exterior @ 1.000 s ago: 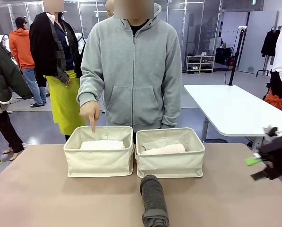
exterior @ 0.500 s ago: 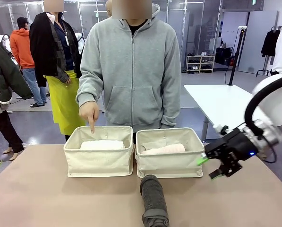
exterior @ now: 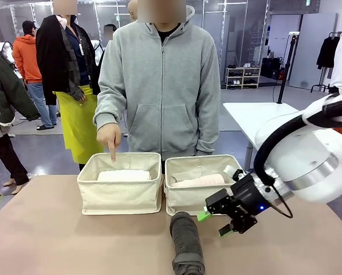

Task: Divide the towels into two baskets.
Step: Pick up one hotel-folded towel from the bottom of the table and place it in the Fabric basket indicated by the person.

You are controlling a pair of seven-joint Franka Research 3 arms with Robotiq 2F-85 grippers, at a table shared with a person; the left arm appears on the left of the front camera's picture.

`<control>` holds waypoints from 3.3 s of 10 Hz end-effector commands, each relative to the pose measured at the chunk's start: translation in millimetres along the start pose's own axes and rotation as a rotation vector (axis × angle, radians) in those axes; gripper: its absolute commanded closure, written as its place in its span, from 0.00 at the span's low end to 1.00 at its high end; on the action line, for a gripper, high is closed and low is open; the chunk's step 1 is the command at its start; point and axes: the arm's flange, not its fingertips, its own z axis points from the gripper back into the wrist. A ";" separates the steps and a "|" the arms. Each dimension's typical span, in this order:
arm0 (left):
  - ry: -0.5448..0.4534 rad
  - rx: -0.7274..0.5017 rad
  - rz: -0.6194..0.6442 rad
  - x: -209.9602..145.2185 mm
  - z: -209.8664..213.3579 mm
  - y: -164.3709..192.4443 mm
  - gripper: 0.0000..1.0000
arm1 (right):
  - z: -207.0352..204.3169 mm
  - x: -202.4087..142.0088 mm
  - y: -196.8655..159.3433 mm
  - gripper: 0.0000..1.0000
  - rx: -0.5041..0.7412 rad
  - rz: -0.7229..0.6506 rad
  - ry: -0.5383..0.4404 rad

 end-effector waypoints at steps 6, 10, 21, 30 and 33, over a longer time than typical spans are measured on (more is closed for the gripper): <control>0.001 0.001 0.004 -2.3 0.3 -5.3 0.00 | -8.4 -0.8 7.0 0.00 -0.002 -0.004 -0.025; 0.001 0.001 0.004 -2.3 0.3 -5.3 0.00 | -19.6 0.5 19.4 0.00 -0.073 0.043 -0.040; 0.001 0.001 0.004 -2.3 0.3 -5.3 0.00 | -106.2 24.6 68.3 0.00 -0.418 0.029 0.002; 0.001 0.001 0.004 -2.3 0.3 -5.3 0.00 | -134.3 23.7 73.5 0.47 -0.609 0.056 0.010; 0.001 0.001 0.004 -2.3 0.3 -5.3 0.00 | -113.8 21.0 95.3 0.70 -0.631 0.126 0.001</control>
